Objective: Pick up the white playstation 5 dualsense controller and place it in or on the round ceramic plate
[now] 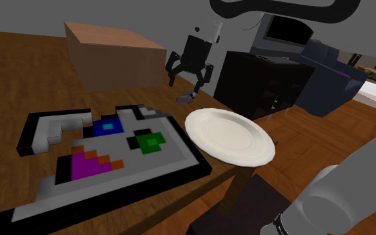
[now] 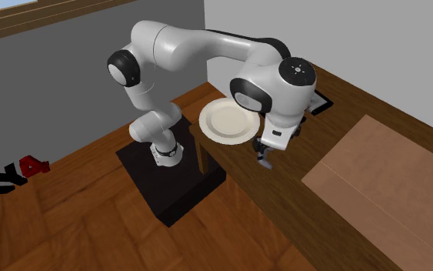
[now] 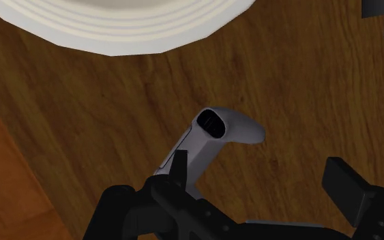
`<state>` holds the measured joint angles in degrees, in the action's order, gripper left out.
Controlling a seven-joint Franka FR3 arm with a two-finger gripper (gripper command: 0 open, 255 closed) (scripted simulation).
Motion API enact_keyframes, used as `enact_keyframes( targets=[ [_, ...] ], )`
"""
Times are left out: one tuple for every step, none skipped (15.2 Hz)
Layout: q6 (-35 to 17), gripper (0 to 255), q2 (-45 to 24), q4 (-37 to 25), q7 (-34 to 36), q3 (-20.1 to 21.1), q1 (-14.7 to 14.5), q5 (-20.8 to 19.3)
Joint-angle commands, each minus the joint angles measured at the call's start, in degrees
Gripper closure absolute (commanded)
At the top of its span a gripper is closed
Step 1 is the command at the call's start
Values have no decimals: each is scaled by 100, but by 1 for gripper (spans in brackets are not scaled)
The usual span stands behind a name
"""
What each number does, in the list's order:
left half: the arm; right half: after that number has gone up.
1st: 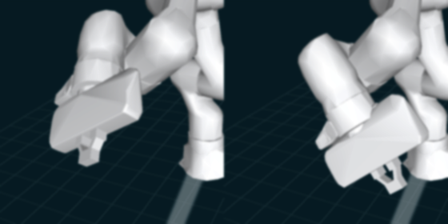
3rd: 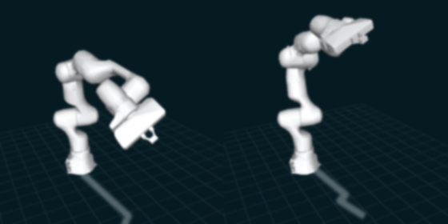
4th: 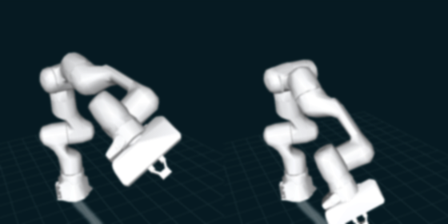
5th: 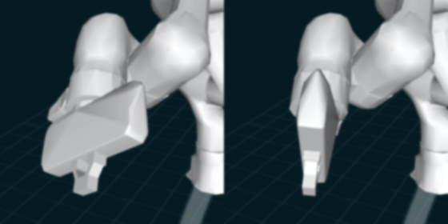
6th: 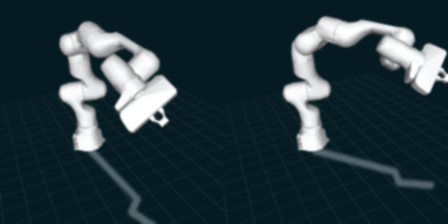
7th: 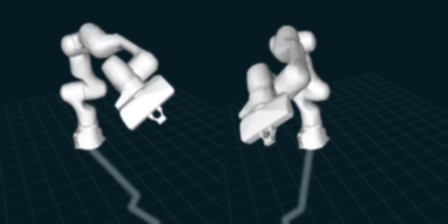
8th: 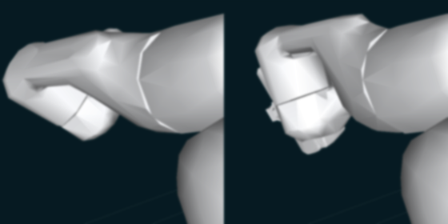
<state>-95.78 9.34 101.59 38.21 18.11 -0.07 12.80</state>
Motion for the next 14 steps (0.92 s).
enact_keyframes(
  targets=[
    [-4,0,-2,11,-1,1,-1,1],
    [-4,0,-2,11,-1,1,-1,1],
    [-4,0,-2,11,-1,1,-1,1],
    [-4,0,-2,11,-1,1,-1,1],
    [-4,255,-1,12,-1,1,-1,2],
    [-5,255,0,14,0,1,-2,2],
    [-20,255,-4,26,-3,2,-1,1],
    [-13,255,12,34,-5,-1,-1,5],
    [-30,255,16,57,-7,0,-2,7],
    [-36,255,16,62,-2,4,-5,7],
    [-57,255,-2,63,6,12,-8,2],
    [-58,255,-20,46,19,19,-12,-2],
    [-85,255,23,119,-13,3,-4,11],
    [-4,255,-3,10,0,-2,-5,1]
  ],
)
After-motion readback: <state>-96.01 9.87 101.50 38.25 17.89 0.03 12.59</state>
